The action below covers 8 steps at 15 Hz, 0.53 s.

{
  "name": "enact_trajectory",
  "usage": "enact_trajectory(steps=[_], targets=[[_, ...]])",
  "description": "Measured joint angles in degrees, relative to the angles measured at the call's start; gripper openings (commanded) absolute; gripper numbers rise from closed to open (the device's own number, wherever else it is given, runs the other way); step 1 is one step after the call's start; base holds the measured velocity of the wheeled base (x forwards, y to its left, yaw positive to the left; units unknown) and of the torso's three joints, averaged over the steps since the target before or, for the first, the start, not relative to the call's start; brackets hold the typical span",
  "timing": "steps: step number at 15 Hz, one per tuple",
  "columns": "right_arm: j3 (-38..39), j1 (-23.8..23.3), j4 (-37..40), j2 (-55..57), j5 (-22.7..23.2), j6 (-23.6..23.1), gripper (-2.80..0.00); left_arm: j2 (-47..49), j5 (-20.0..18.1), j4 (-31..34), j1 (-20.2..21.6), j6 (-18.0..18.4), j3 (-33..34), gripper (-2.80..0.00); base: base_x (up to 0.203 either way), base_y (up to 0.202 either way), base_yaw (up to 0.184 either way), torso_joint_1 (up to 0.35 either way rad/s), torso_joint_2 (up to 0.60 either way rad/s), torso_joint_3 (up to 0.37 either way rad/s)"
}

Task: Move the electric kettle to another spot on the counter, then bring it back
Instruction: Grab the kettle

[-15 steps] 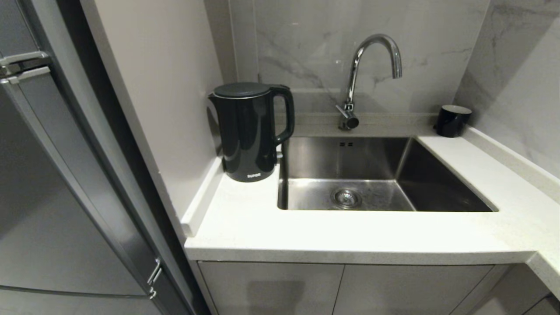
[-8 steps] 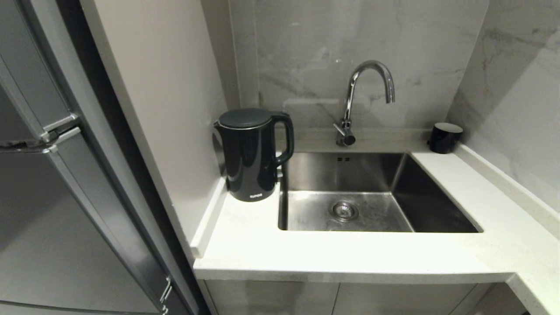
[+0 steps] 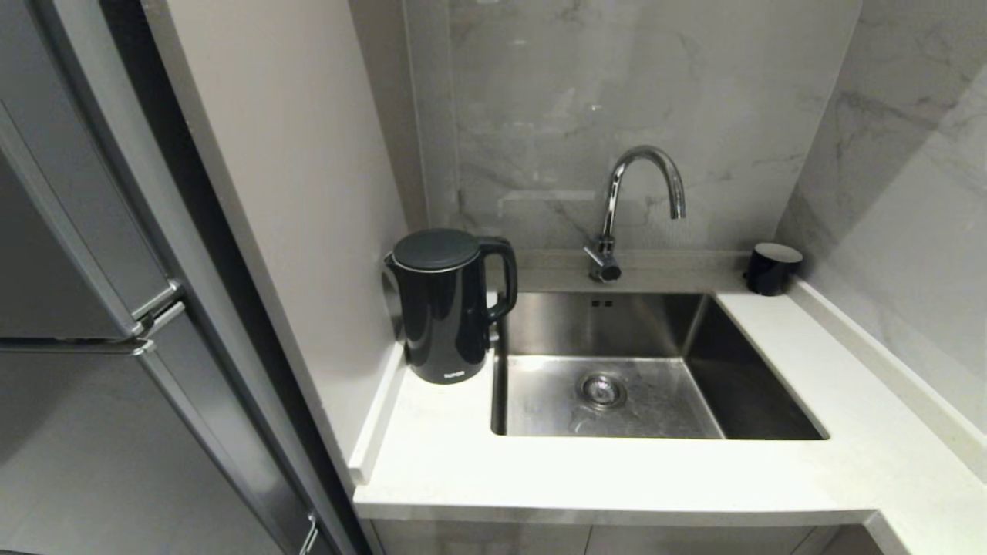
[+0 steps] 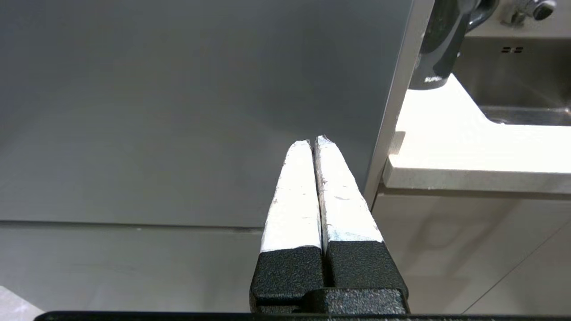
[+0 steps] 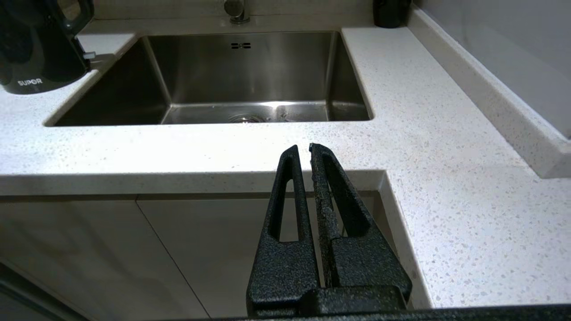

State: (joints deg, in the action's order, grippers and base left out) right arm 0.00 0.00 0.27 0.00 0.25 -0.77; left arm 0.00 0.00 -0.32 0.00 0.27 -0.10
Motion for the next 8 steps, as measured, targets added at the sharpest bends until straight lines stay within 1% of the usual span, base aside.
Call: enact_trajectory(steps=[8], targets=[[0.00,0.00,-0.01,0.00,0.02,0.00,-2.80,0.00,0.00,0.02,0.00,0.02,0.00,-2.80,0.000,0.000,0.000,0.144,-0.34,-0.203]])
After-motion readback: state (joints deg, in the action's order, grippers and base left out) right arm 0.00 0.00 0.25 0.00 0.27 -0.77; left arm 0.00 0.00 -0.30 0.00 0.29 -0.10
